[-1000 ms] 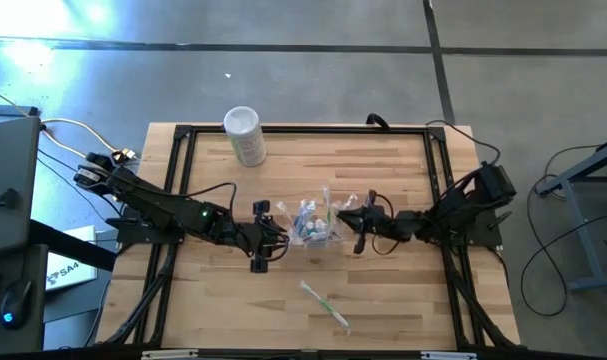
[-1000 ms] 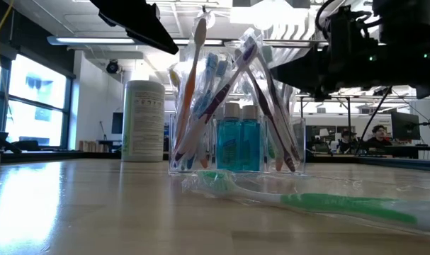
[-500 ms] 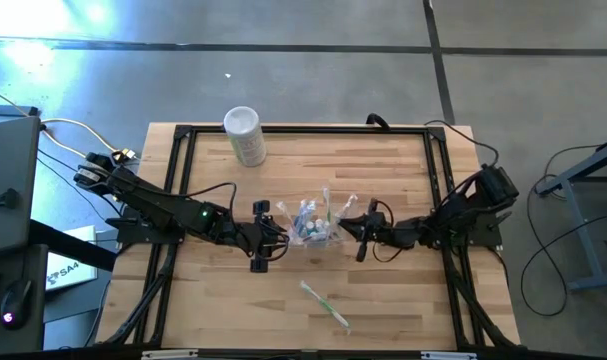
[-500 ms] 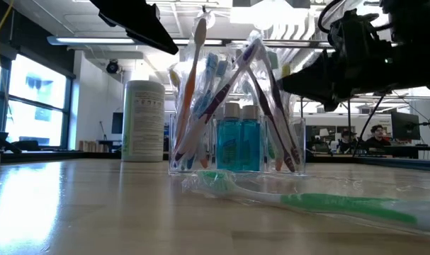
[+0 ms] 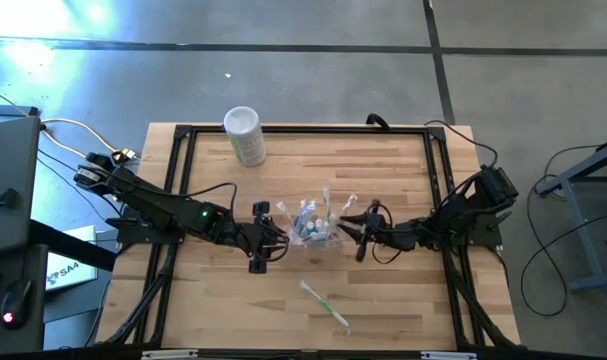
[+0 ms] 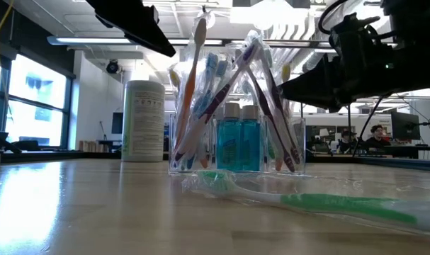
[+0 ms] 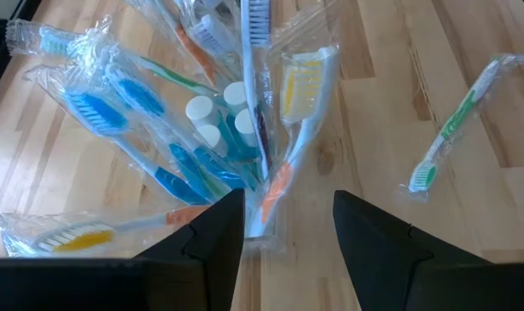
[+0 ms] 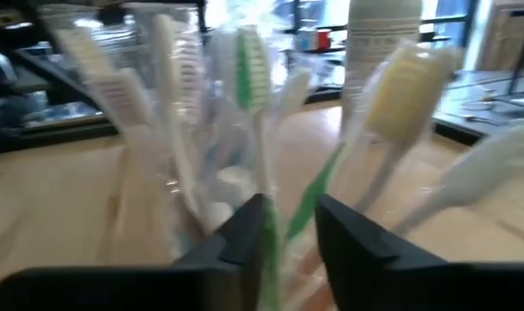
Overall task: Pick & Place toothbrushing station
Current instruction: Put the green toothbrush into the right section of the transparent organizer
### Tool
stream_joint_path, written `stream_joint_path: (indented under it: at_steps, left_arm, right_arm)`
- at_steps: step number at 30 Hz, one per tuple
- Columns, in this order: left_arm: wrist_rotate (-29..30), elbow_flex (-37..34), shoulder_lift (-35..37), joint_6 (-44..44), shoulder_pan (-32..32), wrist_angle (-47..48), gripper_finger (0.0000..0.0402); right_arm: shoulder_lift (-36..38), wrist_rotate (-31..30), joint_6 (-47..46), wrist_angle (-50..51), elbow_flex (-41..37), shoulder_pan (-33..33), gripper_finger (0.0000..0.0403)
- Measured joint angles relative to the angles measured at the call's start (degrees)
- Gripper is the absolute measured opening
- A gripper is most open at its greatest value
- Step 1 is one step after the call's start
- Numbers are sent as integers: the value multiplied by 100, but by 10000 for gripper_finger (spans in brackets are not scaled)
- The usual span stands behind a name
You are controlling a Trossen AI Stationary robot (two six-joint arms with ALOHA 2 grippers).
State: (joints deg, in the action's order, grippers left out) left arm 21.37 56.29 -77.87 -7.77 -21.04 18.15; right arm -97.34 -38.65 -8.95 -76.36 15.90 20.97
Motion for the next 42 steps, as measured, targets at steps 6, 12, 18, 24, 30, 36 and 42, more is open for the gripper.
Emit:
stream_joint_path:
  at_steps: [6,12,18,24,30,36,42]
  left_arm:
    - [0,0,0,0,0,16,173]
    - [0,0,0,-24,0,46,173]
    - [2,0,0,-24,0,46,173]
    - [2,0,0,-15,0,138,173]
    - [-255,0,0,-171,-27,204,173]
    - [-431,2,0,-305,-373,301,173]
    - [-387,2,0,-481,-820,314,173]
  right_arm:
    - [2,-769,543,-131,-2,396,164]
    - [5,-2684,2039,-795,-2,1161,171]
    - [187,-3209,2833,-826,116,1729,166]
    - [393,-2680,3478,-422,593,2199,166]
    - [391,-2598,3558,387,1354,2474,166]
    - [388,-2883,2447,2076,2287,2479,166]
    - [387,-2296,596,4251,3171,2479,166]
